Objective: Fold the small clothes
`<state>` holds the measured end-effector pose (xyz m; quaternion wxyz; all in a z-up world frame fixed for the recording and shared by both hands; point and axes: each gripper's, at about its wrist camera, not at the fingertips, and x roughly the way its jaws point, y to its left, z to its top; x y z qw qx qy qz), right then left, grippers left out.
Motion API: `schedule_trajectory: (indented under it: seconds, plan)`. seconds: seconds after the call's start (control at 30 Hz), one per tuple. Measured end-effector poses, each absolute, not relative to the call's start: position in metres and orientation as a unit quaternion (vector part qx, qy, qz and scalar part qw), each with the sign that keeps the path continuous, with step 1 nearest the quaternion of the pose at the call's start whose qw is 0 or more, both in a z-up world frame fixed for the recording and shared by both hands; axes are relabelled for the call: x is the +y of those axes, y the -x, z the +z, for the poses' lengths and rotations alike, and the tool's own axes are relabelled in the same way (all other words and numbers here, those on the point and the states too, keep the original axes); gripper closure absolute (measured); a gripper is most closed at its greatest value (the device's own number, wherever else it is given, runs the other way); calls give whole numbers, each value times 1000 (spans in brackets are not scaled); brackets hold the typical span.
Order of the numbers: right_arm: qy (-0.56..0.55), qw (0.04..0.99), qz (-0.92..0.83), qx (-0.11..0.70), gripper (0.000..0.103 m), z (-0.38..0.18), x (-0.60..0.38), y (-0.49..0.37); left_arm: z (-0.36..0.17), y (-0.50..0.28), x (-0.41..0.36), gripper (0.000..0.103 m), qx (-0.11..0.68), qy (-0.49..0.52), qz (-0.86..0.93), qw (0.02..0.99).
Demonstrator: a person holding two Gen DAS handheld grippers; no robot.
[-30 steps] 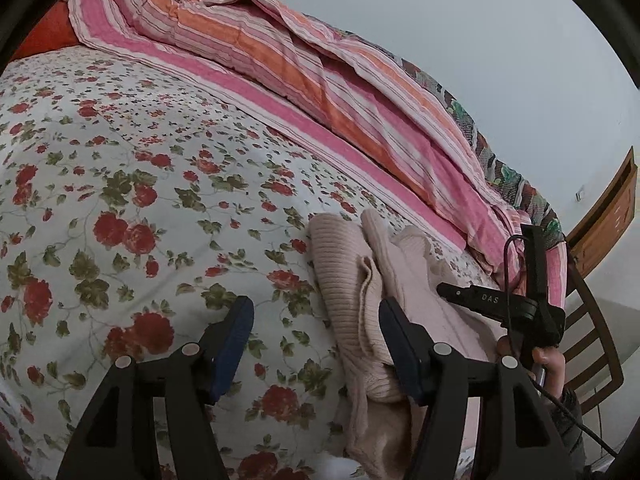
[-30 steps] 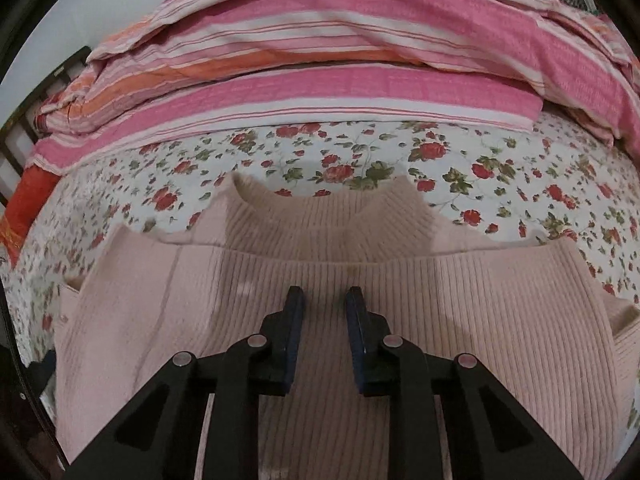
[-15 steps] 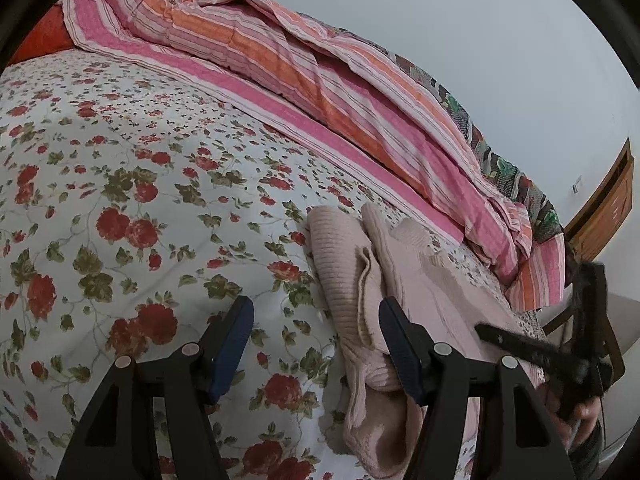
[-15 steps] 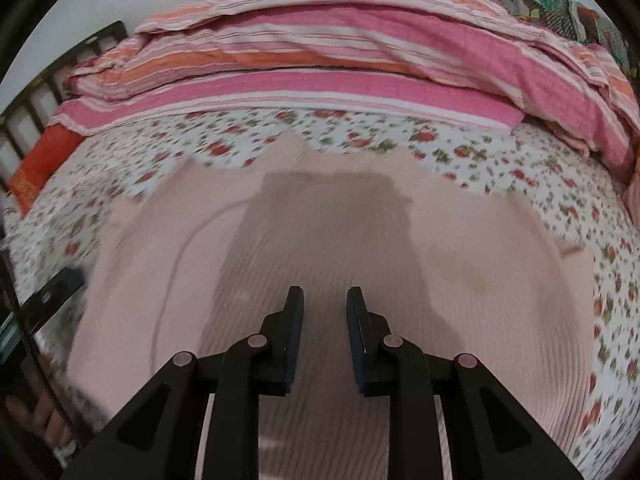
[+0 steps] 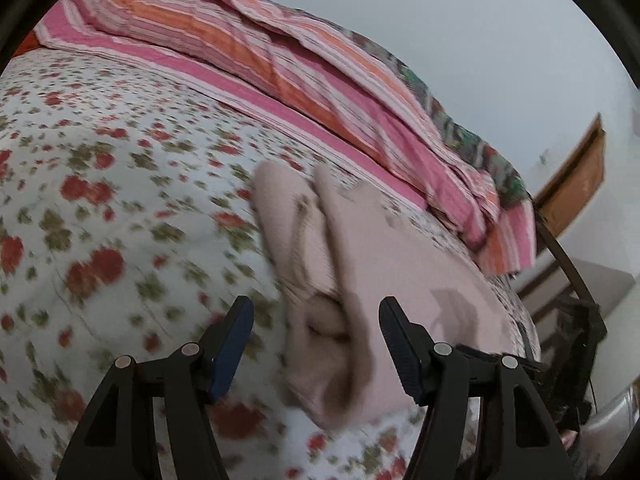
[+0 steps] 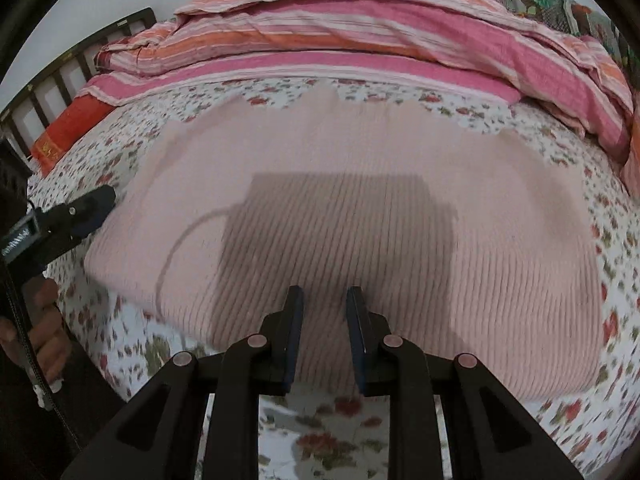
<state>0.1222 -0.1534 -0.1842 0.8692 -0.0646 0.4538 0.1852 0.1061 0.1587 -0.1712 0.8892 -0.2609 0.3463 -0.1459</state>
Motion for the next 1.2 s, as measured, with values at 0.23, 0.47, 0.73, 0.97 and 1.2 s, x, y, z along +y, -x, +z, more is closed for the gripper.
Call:
schedule_trajectory:
  seconds: [0.23, 0.47, 0.73, 0.97, 1.2]
  plan:
    - [12, 882, 211, 421, 81, -165, -180, -114, -180, -89, 137, 40, 374, 246, -145, 882]
    - [-27, 890, 200, 408, 81, -160, -215, -116, -185, -110, 140, 40, 375, 298, -147, 865]
    - [-72, 897, 157, 406, 81, -160, -284, -129, -181, -146, 120, 41, 382, 297, -142, 863]
    - [-116, 903, 132, 391, 81, -157, -338, -130, -179, -173, 119, 75, 396, 340, -93, 848]
    - [-144, 908, 126, 372, 81, -153, -379, -125, -134, -171, 99, 82, 382, 310, -63, 869]
